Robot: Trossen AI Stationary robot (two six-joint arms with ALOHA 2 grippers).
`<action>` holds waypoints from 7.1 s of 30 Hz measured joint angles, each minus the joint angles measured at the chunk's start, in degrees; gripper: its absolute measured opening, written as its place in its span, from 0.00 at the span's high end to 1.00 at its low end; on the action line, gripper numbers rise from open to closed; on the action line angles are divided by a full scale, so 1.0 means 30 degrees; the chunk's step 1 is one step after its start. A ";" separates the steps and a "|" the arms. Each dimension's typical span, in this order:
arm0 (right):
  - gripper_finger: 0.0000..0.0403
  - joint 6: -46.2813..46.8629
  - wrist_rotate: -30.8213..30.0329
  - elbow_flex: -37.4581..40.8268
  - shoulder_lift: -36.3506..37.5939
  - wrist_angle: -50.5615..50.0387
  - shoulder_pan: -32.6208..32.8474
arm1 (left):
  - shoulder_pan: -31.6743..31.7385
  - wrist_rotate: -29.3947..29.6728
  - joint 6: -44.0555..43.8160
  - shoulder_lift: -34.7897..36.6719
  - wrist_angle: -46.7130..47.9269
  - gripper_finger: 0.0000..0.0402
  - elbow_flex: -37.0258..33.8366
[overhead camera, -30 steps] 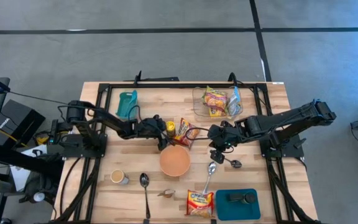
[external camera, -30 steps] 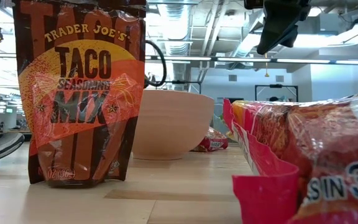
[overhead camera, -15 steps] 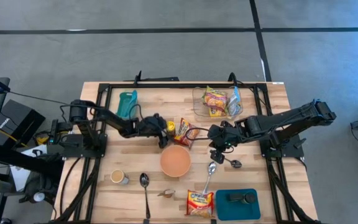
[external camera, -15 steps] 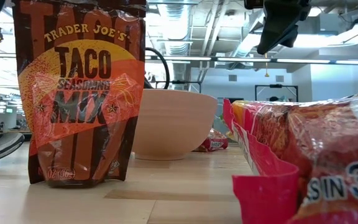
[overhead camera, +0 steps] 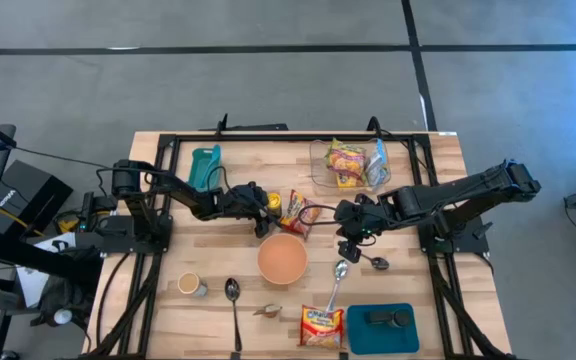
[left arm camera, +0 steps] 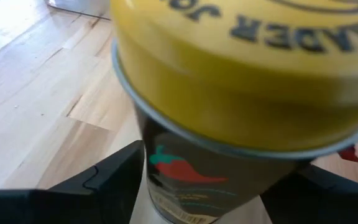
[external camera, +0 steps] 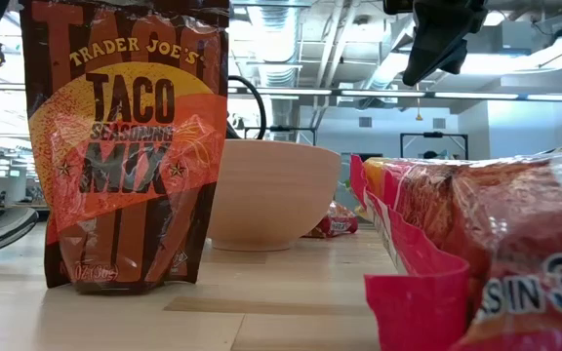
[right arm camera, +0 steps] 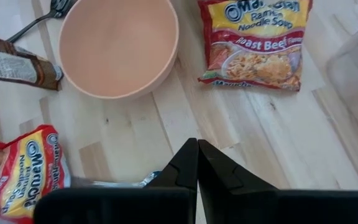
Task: Pick & Place Food Item
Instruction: Put the yellow seasoning can into the dark blue bin
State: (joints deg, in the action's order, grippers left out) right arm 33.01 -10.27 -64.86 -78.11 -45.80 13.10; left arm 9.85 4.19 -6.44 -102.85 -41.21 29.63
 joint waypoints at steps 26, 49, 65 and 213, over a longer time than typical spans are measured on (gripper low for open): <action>1.00 0.0007 -0.0105 0.0003 0.0000 0.0007 0.0000 | 0.0000 0.0012 -0.0423 0.0029 -0.0044 0.45 0.0000; 1.00 -0.0158 -0.0107 0.0007 0.0000 0.0007 -0.0736 | 0.0000 -0.0002 -0.0670 0.4638 0.2316 0.47 -0.0026; 1.00 -0.0704 -0.0107 0.0022 0.0000 0.0029 -0.1042 | -0.1097 -0.0010 -0.2376 1.3857 0.5394 0.46 -0.0022; 0.20 -0.3188 0.7244 0.0000 -0.2863 1.4405 -0.4362 | -0.4561 -0.2548 -0.5093 0.5260 0.7155 0.46 0.6186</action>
State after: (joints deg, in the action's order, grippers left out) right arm 23.44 11.46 -64.86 -86.70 -2.59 0.02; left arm -3.84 -3.45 -21.71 -87.07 -19.75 48.18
